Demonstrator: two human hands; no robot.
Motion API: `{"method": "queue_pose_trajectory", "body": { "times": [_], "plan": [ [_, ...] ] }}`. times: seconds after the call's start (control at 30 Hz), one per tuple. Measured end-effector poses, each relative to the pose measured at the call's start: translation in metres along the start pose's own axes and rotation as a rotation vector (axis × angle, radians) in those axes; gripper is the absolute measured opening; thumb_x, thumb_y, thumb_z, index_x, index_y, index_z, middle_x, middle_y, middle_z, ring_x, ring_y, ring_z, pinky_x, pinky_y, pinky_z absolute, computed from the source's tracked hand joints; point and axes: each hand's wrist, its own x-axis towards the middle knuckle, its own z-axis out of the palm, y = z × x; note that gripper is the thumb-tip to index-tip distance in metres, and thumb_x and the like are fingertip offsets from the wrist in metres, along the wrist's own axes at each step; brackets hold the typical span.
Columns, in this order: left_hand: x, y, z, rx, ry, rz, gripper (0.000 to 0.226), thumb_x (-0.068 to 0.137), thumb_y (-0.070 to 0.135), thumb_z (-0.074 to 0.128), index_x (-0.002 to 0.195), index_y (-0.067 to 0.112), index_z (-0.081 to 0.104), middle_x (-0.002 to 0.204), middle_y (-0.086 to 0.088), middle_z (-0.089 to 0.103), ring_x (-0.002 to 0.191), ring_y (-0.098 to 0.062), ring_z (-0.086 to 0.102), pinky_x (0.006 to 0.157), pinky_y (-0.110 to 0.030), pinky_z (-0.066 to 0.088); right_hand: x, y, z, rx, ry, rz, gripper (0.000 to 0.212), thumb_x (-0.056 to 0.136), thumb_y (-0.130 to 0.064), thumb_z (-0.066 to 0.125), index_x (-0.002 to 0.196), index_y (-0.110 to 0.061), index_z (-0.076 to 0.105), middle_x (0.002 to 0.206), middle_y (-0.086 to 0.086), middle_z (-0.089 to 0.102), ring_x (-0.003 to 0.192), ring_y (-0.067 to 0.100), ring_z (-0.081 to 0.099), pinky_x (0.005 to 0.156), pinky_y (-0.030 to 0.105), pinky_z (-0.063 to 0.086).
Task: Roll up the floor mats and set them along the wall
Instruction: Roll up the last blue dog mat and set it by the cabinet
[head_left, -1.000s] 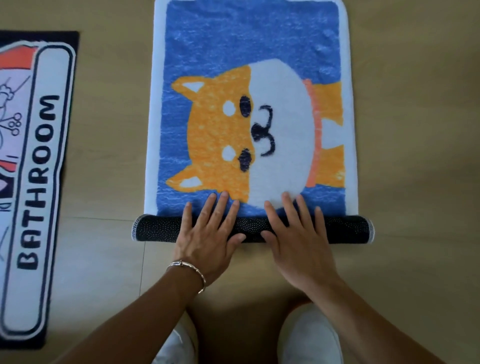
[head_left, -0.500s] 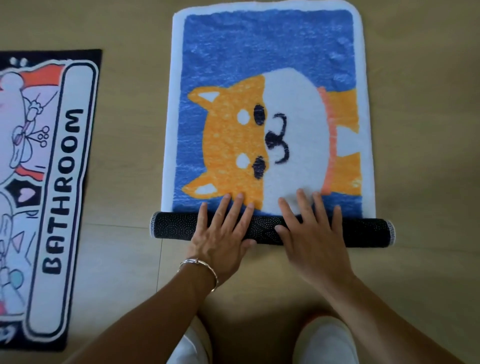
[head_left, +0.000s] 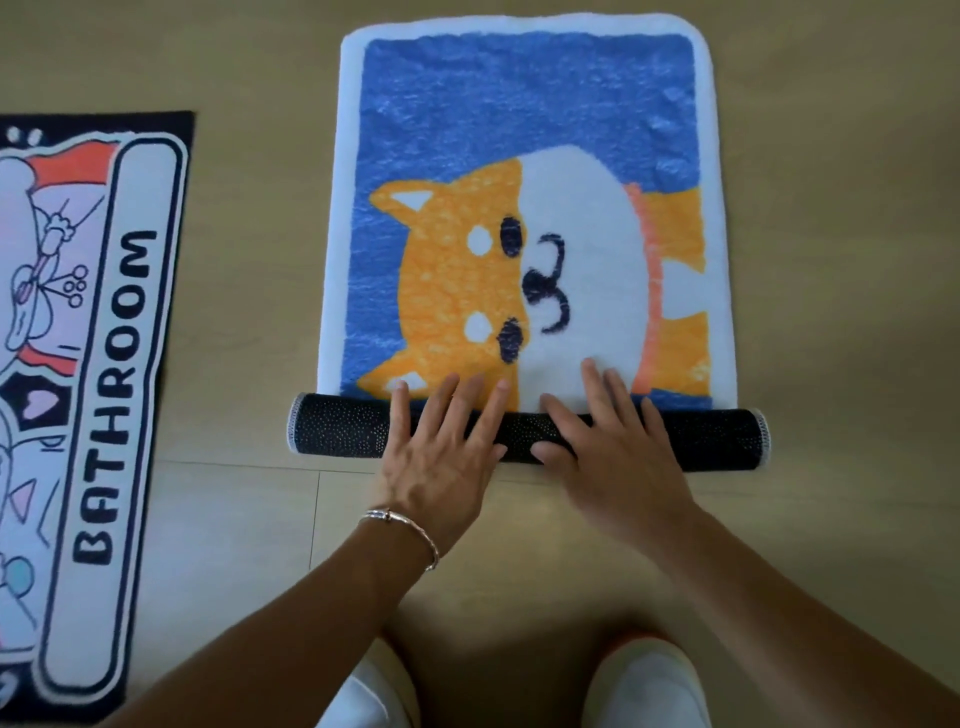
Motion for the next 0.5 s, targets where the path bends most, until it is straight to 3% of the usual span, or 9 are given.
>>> {"method": "queue_pose_trajectory", "body": {
  "times": [0.13,0.23,0.3,0.4,0.5],
  "plan": [
    [0.003,0.001,-0.002,-0.035,-0.093,-0.037,0.056,0.091,0.04,0.024,0.14,0.019,0.043,0.145,-0.004,0.044,0.133,-0.024,0.042,0.103,-0.057,0.031,0.004,-0.002,-0.011,0.015,-0.008,-0.016,0.092,0.073,-0.072,-0.014,0.147,-0.037,0.026,0.161,0.007,-0.001,0.147,0.027,0.0,0.115,0.046,0.009],
    [0.015,-0.002,-0.006,-0.046,-0.102,-0.006,0.054,0.098,0.04,0.015,0.15,0.025,0.016,0.159,0.001,0.009,0.146,-0.019,0.01,0.113,-0.053,0.012,0.002,-0.004,-0.009,-0.018,0.173,0.011,0.074,0.092,-0.063,0.005,0.139,-0.023,0.047,0.15,0.014,0.036,0.14,0.034,0.03,0.111,0.053,0.023],
    [0.024,-0.007,-0.011,-0.074,-0.145,-0.01,0.053,0.101,0.039,0.015,0.151,0.028,0.001,0.159,0.005,-0.009,0.146,-0.015,-0.007,0.115,-0.05,0.003,-0.003,-0.006,-0.004,-0.03,0.307,0.029,0.061,0.095,-0.054,0.027,0.135,-0.015,0.051,0.139,0.016,0.05,0.133,0.037,0.04,0.11,0.054,0.024],
    [0.037,-0.012,-0.017,-0.11,-0.188,0.009,0.051,0.101,0.039,0.02,0.15,0.031,0.007,0.159,0.007,-0.007,0.146,-0.015,-0.006,0.116,-0.049,0.009,-0.01,-0.008,0.002,-0.071,0.276,0.013,0.071,0.086,-0.049,0.058,0.144,-0.013,0.036,0.144,0.019,0.041,0.138,0.038,0.031,0.113,0.053,0.015],
    [0.045,-0.016,-0.022,-0.26,-0.146,-0.026,0.045,0.099,0.041,0.034,0.144,0.035,0.03,0.158,0.01,0.011,0.145,-0.012,0.013,0.114,-0.041,0.021,0.001,-0.006,-0.01,-0.1,0.083,0.039,0.094,0.087,-0.049,0.06,0.152,-0.022,-0.002,0.158,0.015,-0.001,0.146,0.032,-0.004,0.117,0.05,-0.001]
  ]
}}
